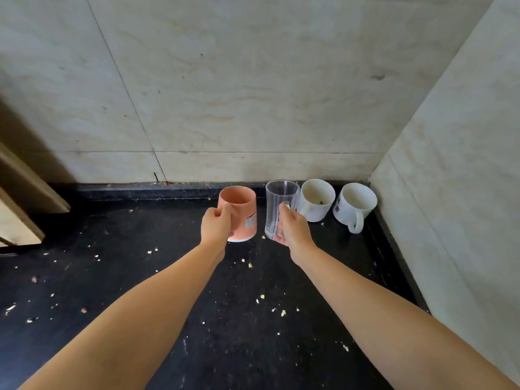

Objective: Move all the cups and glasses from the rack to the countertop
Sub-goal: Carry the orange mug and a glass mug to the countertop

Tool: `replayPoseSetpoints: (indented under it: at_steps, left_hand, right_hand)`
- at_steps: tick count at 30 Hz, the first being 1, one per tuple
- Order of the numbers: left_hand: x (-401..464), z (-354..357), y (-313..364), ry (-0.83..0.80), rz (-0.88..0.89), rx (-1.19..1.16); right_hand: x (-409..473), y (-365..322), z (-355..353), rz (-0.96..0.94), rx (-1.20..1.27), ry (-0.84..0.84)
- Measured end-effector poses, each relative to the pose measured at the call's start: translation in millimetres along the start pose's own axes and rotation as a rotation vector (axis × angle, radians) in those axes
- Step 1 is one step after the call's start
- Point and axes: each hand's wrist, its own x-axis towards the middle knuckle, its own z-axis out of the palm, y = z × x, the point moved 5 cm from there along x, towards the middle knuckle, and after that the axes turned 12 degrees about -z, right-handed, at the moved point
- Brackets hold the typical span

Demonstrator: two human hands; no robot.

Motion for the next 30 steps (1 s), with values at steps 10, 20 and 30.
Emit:
replayPoseSetpoints:
  at_steps: [10,20,30]
  left_hand:
    - [45,33,-7,-0.027,0.017,-0.027]
    - [66,44,-15,-0.052,0.000,-0.088]
    - [74,50,-32,-0.131,-0.061,-0.114]
  right_hand:
    - [54,22,12,-0.060,0.016,0.092]
    - [66,38,14,-0.091,-0.040,0.129]
    - [66,49,14,-0.187,-0.137,0.105]
